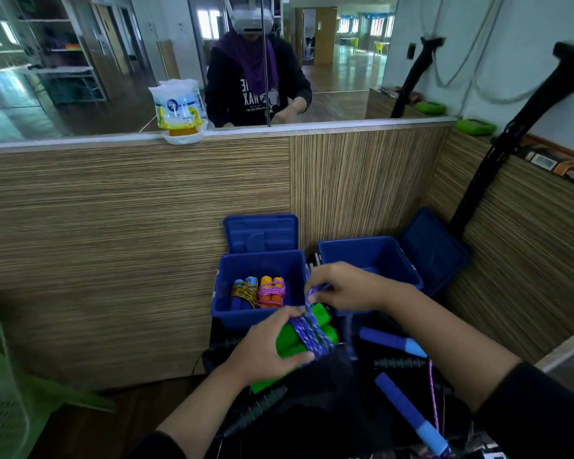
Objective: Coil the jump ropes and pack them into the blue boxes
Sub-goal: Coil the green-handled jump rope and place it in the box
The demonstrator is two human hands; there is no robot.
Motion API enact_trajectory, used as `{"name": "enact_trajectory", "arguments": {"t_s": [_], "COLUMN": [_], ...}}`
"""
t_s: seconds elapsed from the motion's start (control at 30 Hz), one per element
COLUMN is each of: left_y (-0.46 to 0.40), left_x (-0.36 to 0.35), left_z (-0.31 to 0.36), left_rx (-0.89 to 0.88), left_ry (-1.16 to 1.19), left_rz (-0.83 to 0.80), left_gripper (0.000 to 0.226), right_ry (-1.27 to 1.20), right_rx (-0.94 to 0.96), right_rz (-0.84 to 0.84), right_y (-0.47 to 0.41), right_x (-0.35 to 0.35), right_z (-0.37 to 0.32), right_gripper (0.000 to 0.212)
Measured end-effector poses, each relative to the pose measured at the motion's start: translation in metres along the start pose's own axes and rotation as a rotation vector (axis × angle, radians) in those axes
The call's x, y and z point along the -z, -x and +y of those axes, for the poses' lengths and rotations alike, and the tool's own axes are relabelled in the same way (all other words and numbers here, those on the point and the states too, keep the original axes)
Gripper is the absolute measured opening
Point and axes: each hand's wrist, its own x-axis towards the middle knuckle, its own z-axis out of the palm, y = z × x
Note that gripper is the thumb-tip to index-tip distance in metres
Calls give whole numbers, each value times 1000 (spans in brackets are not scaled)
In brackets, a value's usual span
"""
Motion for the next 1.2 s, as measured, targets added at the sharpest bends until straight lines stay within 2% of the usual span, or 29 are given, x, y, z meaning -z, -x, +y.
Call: {"name": "enact_trajectory", "arguments": {"t_s": [0.07, 0.13, 0.23, 0.27, 0.33, 0.4, 0.43, 0.5, 0.57, 0.7, 0.77, 0.87, 0.97, 1.2], "left_y": [4, 5, 2, 0, -4, -8, -10, -13, -15, -13, -14, -18, -17, -9], "left_x": [1, 6, 19, 23, 30, 33, 34, 33, 31, 25, 20, 10, 1, -8], "left_z": [17, 29, 38, 38, 37, 28, 21, 3, -12, -25, -27, -22, -11, 11], "left_rx": [-41, -60, -95, -101, -85, -71, -58, -14, 53, 150, 187, 250, 217, 56], "left_ry": [74, 176, 288, 303, 336, 383, 408, 456, 430, 304, 251, 160, 33, -28], "left_rz": [4, 38, 169, 210, 270, 346, 400, 511, 555, 513, 440, 295, 199, 125], "left_gripper": [64, 69, 77, 78, 72, 67, 66, 66, 67, 68, 68, 70, 69, 71], "right_ry": [-143, -386, -666, -689, -664, -656, -637, -587, -492, -147, 63, 198, 208, -77], "right_rx": [-42, -90, -210, -233, -272, -288, -284, -255, -260, -238, -232, -225, -173, -161], "right_rz": [41, 36, 98, 117, 132, 157, 152, 116, 118, 127, 113, 76, 57, 268], "right_y": [-4, -3, -3, -4, -3, -1, 2, 8, 13, 16, 14, 7, 3, 6], "right_x": [6, 6, -11, -21, -38, -48, -50, -54, -56, -49, -46, -42, -27, -14], "right_z": [14, 20, 31, 36, 36, 32, 24, 18, 18, 18, 14, 5, -2, 8], "right_gripper": [14, 16, 27, 32, 19, 31, 30, 22, 19, 17, 20, 19, 20, 17]}}
